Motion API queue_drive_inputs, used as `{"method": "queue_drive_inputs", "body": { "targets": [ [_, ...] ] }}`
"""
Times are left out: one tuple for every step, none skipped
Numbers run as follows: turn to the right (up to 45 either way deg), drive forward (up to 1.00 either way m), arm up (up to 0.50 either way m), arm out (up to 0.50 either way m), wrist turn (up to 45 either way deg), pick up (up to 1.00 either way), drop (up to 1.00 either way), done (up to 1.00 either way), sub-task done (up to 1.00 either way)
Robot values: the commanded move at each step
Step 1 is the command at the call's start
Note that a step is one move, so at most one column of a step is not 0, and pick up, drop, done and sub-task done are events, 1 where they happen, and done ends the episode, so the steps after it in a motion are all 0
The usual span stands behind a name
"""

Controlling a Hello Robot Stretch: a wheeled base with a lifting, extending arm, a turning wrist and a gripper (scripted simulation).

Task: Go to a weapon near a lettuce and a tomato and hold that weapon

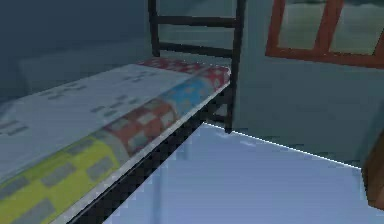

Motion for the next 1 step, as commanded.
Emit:
{"method": "queue_drive_inputs", "body": {
  "targets": [
    [45.0, 0.0, 0.0, 0.0, 0.0, 0.0, 0.0, 0.0, 0.0]
  ]
}}
